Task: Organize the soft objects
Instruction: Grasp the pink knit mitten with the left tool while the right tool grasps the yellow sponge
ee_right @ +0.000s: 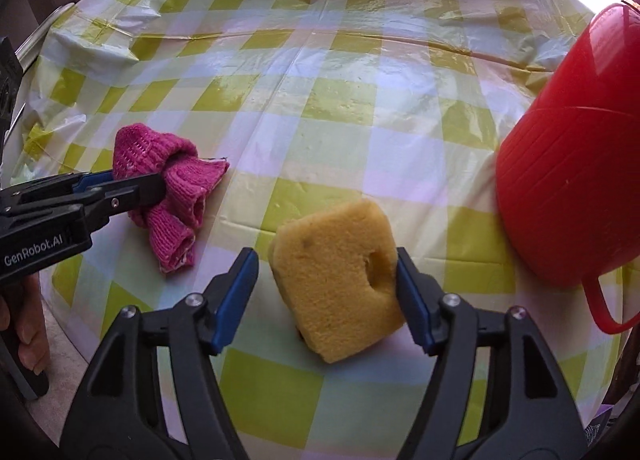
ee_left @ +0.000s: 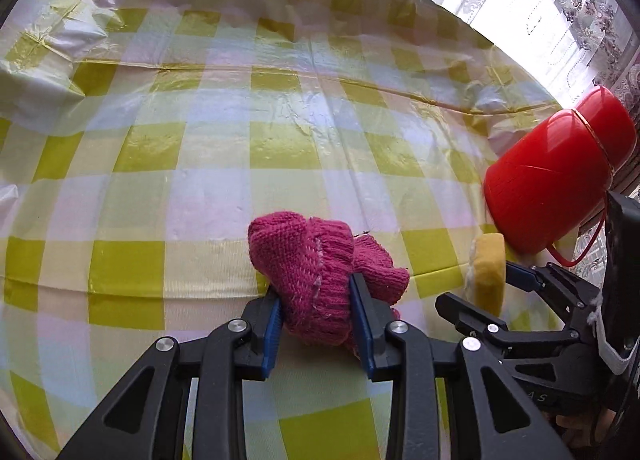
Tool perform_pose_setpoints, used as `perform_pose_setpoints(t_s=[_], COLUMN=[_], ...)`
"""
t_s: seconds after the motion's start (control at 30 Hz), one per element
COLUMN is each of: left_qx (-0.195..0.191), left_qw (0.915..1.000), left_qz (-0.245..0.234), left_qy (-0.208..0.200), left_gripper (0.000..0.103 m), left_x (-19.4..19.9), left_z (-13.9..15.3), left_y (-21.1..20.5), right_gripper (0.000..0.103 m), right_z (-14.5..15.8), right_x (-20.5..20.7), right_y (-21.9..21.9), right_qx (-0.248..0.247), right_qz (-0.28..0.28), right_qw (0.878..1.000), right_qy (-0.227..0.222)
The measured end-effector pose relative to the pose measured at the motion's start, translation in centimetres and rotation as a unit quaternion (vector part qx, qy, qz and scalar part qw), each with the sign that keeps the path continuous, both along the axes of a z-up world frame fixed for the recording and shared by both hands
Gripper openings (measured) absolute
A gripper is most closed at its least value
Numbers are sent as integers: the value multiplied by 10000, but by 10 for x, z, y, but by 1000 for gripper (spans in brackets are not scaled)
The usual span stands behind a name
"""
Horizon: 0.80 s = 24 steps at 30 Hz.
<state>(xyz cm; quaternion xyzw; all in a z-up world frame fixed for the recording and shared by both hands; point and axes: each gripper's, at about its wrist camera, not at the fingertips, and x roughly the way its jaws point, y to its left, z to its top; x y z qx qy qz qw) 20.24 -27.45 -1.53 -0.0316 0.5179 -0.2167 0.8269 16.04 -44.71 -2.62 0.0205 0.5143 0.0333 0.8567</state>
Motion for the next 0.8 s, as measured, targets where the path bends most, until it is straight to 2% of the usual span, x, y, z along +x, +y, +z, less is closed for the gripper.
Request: perform_pose_setpoints(t_s=[0.2,0.33,0.4,0.47,0.67,0.8], left_qx=[-65,-5,7,26,147,90], left_qw=[9997,9994,9993,9992,9988,9986], left_qz=[218,342,377,393,462,511], left_qy=[26,-28,-49,-68,-49,-36], left_gripper=[38,56,57,62,63,63], left_x=[-6,-9,-10,-11,-12,-13], left_z=[3,6,8,9,7,7], left_y=[9,12,12,13,13,15], right_gripper=[82,85,85,86,87,87], right_z=[-6,-5,-5,-2,-3,0], right_x=[-3,-7,-12,-16,-16,-10], right_y=[-9,-18,-22,-25,-28,-19], right_qx=[194,487,593,656,665,390], right_qz=[-167,-193,-177,-149,-228,-98], right_qw=[9997,9986,9981,9977,9975,9991], right_qy=[-20,21,42,2,-42,-165])
